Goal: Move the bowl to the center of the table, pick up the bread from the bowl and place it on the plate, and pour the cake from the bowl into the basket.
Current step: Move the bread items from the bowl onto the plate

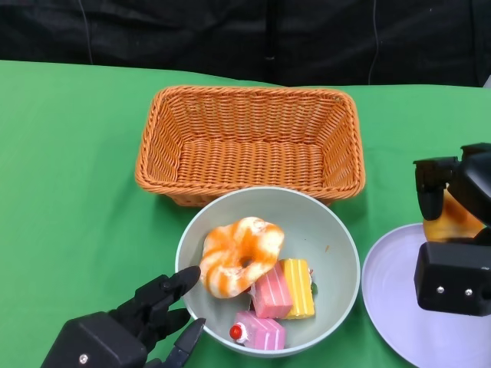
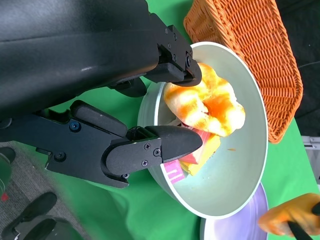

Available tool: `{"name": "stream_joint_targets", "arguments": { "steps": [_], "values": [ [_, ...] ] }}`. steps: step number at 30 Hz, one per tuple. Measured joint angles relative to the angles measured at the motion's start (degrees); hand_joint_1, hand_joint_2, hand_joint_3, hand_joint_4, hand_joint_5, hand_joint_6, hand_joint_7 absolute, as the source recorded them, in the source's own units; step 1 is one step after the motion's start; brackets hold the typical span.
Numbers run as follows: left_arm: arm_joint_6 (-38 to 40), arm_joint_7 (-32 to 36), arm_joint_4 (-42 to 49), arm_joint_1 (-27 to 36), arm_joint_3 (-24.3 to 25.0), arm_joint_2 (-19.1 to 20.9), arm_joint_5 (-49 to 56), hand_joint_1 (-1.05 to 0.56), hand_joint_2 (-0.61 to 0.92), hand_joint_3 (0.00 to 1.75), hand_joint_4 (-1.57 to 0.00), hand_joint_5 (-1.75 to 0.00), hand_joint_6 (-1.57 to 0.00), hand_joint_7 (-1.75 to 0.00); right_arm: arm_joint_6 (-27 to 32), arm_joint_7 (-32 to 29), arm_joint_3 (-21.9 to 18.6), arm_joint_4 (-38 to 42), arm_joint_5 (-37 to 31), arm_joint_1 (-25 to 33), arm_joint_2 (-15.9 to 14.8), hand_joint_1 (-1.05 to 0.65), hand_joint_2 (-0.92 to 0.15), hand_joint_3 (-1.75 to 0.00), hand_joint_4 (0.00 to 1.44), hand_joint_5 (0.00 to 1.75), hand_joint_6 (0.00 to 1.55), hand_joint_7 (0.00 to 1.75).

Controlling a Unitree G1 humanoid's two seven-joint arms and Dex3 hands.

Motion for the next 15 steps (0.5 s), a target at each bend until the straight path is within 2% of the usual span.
{"name": "stream_joint_targets", "arguments": {
  "steps": [2, 3, 5, 6, 7, 8, 9, 10, 12, 13, 15],
  "values": [
    [0.0, 0.0, 0.0, 0.0, 0.0, 0.0, 0.0, -0.63, 0.92, 0.64, -0.17, -0.56, -0.34, -0.01, 0.8, 1.2, 0.6, 0.6, 0.1, -0.4, -0.5, -0.07, -0.65, -0.56, 0.81, 1.75, 0.59, 1.72],
    [0.0, 0.0, 0.0, 0.0, 0.0, 0.0, 0.0, -0.63, 0.92, 0.64, -0.17, -0.56, -0.34, -0.01, 1.0, 2.1, 0.9, 1.0, 0.1, -0.7, -0.8, -0.08, -0.73, -0.41, 0.80, 1.75, 0.59, 1.70],
    [0.0, 0.0, 0.0, -0.1, 0.0, 0.1, 0.0, -0.64, 0.92, 0.63, -0.17, -0.57, -0.34, -0.01, 1.6, 4.3, 1.8, 1.8, 0.4, -1.4, -1.3, -0.09, -0.79, -0.28, 0.78, 1.75, 0.59, 1.68],
    [0.0, 0.0, 0.0, 0.0, 0.0, 0.1, 0.0, -0.64, 0.92, 0.63, -0.17, -0.57, -0.34, -0.01, 1.8, 5.3, 2.0, 2.1, 0.6, -1.5, -1.4, -0.08, -0.83, -0.22, 0.78, 1.71, 0.67, 1.43],
    [0.0, 0.0, 0.0, 0.0, 0.0, 0.1, 0.0, -0.65, 0.92, 0.63, -0.17, -0.57, -0.34, -0.01, 1.9, 6.5, 2.2, 2.5, 1.3, -1.7, -1.6, -0.08, -0.88, -0.13, 0.80, 1.54, 0.82, 0.92],
    [0.0, 0.0, 0.0, 0.0, 0.0, 0.1, 0.0, -0.65, 0.92, 0.63, -0.16, -0.57, -0.34, -0.01, 2.0, 7.4, 2.3, 2.8, 1.6, -1.9, -1.8, -0.08, -0.90, -0.09, 0.80, 1.48, 0.94, 0.62],
    [0.0, 0.0, 0.0, 0.0, 0.0, 0.1, 0.0, -0.65, 0.92, 0.63, -0.16, -0.57, -0.34, -0.01, 2.0, 8.2, 2.5, 3.0, 1.8, -2.0, -2.1, -0.11, -0.91, -0.07, 0.80, 1.35, 0.95, 0.39],
    [0.0, 0.0, 0.0, 0.0, 0.0, 0.1, 0.0, -0.65, 0.92, 0.63, -0.16, -0.58, -0.34, -0.01, 2.1, 9.4, 2.8, 3.3, 2.3, -2.2, -2.5, -0.16, -0.92, -0.08, 0.80, 1.02, 0.91, 0.18],
    [0.0, 0.0, 0.0, 0.0, 0.0, 0.1, 0.0, -0.65, 0.92, 0.63, -0.16, -0.58, -0.34, -0.01, 2.4, 11.5, 3.7, 3.8, 2.5, -2.5, -3.2, -0.18, -0.92, -0.08, 0.82, 0.81, 0.89, 0.07],
    [0.0, 0.0, 0.0, 0.0, 0.0, 0.1, 0.0, -0.64, 0.92, 0.63, -0.16, -0.58, -0.34, -0.01, 2.8, 13.1, 4.0, 3.8, 2.8, -2.6, -3.5, -0.29, -0.92, -0.08, 0.65, 0.49, 0.70, 0.03],
    [0.0, 0.0, 0.0, 0.0, 0.0, 0.2, 0.0, -0.64, 0.92, 0.63, -0.16, -0.58, -0.34, -0.01, 3.7, 17.4, 4.4, 3.3, 3.8, -3.1, -4.4, -0.38, -0.92, -0.09, 0.54, 0.21, 0.53, 0.01]
  ]
}}
